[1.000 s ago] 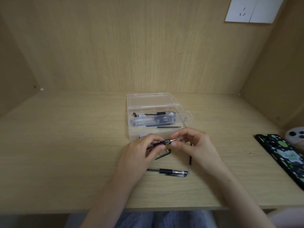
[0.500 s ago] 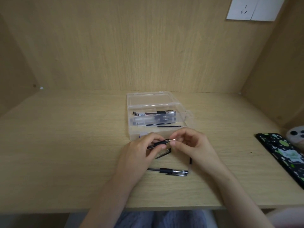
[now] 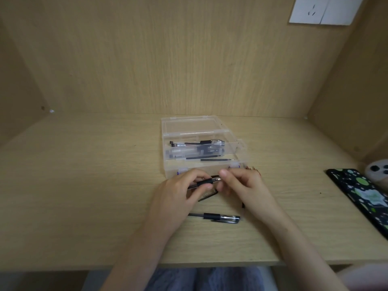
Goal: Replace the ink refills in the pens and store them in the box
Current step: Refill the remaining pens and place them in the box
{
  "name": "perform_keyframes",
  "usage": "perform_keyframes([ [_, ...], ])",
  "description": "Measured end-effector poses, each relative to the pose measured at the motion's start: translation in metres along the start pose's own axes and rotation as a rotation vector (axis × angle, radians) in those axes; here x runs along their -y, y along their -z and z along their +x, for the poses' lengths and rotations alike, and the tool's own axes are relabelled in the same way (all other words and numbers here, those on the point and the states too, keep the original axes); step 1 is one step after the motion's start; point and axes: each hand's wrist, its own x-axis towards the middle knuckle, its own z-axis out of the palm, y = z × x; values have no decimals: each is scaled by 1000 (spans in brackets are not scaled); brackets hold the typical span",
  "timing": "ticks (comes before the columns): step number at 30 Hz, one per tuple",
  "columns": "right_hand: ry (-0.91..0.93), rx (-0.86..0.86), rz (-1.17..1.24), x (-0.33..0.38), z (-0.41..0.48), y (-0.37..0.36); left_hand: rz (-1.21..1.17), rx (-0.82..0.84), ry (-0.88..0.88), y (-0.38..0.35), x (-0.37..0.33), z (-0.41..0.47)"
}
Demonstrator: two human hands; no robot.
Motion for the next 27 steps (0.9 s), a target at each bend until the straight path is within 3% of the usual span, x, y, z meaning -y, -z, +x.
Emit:
perform_keyframes([
  [5,26,-14,130,5,-1,2,12,-1,2,1,-1,0],
  [11,10,-34,17,0,1,2,11,25,4,0,-1,0],
  [15,18,-15,80,3,-3,3,16,6,7,1,-2,0],
  [20,0,-26,-26,2,-2,1,20,9,-5,0,-2,0],
  [24,54,-81,-55,3,-2,7,-18,-96,42,1,0,2],
  [27,123,33,-321,-3,-1,4,-15,-124,45,1,0,2],
])
